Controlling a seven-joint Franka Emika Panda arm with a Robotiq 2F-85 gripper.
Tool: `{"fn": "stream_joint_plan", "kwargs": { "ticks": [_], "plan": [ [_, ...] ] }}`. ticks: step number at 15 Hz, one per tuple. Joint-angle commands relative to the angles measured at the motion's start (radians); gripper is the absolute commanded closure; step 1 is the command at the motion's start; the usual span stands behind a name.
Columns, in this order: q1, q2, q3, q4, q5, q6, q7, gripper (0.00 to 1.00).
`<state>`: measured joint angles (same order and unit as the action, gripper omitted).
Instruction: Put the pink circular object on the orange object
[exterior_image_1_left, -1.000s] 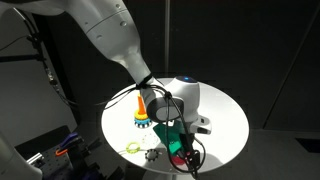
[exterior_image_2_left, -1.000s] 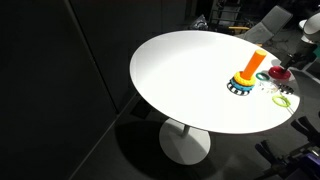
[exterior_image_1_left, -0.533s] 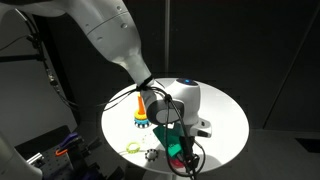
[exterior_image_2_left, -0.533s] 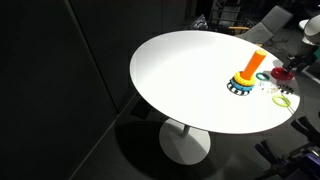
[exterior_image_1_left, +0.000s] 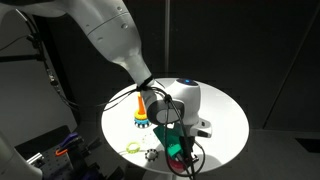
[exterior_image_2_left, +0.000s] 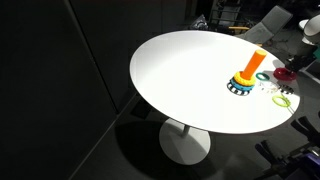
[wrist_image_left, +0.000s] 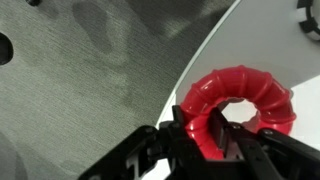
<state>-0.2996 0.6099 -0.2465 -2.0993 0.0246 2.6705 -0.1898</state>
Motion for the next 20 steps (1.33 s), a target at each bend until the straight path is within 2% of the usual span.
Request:
{"fn": "stream_joint_plan", "kwargs": {
  "ticks": [1,12,20],
  "plan": [
    [0.004,-0.043,-0.003,-0.010,-0.032,-0.007,0.037,0.91],
    [0.082,-0.176,0.012,-0.003,-0.077,-0.104,0.081,0.91],
    [0.122,-0.272,0.075,0.033,-0.047,-0.238,0.060,0.90]
  ]
}}
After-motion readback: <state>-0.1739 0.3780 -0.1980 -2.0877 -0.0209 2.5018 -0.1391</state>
